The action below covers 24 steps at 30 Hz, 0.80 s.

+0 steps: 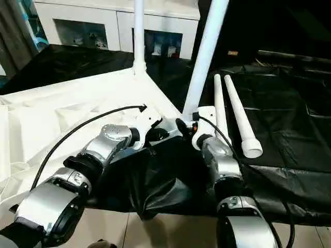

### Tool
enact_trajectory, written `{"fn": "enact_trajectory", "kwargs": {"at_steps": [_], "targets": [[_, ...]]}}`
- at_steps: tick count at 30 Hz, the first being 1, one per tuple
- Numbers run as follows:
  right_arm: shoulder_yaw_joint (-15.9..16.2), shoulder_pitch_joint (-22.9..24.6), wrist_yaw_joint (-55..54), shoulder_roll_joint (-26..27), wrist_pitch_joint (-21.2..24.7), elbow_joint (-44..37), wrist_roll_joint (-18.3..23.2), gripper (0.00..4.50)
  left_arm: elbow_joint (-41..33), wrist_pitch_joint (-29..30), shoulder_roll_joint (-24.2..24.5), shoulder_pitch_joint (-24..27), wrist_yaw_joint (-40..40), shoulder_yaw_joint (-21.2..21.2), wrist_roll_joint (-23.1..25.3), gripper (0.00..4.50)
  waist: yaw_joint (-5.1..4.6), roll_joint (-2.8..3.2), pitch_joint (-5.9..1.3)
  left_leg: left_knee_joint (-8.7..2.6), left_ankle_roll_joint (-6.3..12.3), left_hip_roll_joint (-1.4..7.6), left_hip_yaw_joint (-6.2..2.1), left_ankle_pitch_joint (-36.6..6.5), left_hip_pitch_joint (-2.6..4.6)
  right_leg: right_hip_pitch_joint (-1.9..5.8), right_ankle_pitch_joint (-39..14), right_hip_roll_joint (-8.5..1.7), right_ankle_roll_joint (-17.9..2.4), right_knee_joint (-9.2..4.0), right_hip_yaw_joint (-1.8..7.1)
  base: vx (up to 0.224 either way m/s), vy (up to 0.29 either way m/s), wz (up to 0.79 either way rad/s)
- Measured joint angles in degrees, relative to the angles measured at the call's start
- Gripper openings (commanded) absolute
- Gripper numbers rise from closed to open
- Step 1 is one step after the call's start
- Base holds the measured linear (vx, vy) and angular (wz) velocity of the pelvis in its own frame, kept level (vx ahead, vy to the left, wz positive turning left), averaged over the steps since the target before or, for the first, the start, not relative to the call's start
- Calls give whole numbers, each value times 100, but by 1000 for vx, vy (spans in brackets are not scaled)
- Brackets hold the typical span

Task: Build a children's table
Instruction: Rotate leg to tighten

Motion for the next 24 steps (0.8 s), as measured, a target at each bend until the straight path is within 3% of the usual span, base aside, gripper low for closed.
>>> {"fn": "enact_trajectory", "kwargs": {"at_steps": [7,9,12,13,17,20,24], "targets": [[38,205,-51,-93,-125,-358,-97,366,59,-491,-72,-6,76,86,-43,0,54,-11,17,8,10,2,-2,6,-39,-24,0,0,0,-1,-5,0,0,0],[34,351,-25,-124,-63,-760,-79,379,53,-643,-234,-97,221,258,-210,40,67,-26,25,20,28,6,-3,17,-61,-33,0,0,0,-1,-10,0,0,0],[79,616,-2,-223,128,-1484,-43,379,28,-717,-215,-380,620,507,-369,48,50,-44,23,25,52,5,-2,23,-63,-37,0,-1,0,-2,-7,0,0,0],[139,803,-35,-256,192,-1757,-100,379,-17,-775,-120,-477,874,612,-417,81,25,-50,22,23,51,9,-3,24,-61,-37,0,2,1,-2,-9,0,0,0],[290,1409,-14,-267,405,-2337,-127,379,-150,-806,353,-562,1442,858,-446,88,-33,-47,23,18,22,9,-10,9,-57,-37,0,5,6,1,-12,0,0,0],[370,1845,162,-266,571,-2901,-86,379,-333,-612,1049,-483,1872,1001,-275,128,-86,-41,27,19,19,9,-15,8,-54,-39,4,10,11,1,-8,0,0,0],[553,1997,450,-415,806,-3345,-7,379,-564,-366,1661,-302,2101,1135,-79,151,-52,-35,30,20,17,6,-18,7,-57,-37,5,8,13,-4,-8,0,0,0]]}}
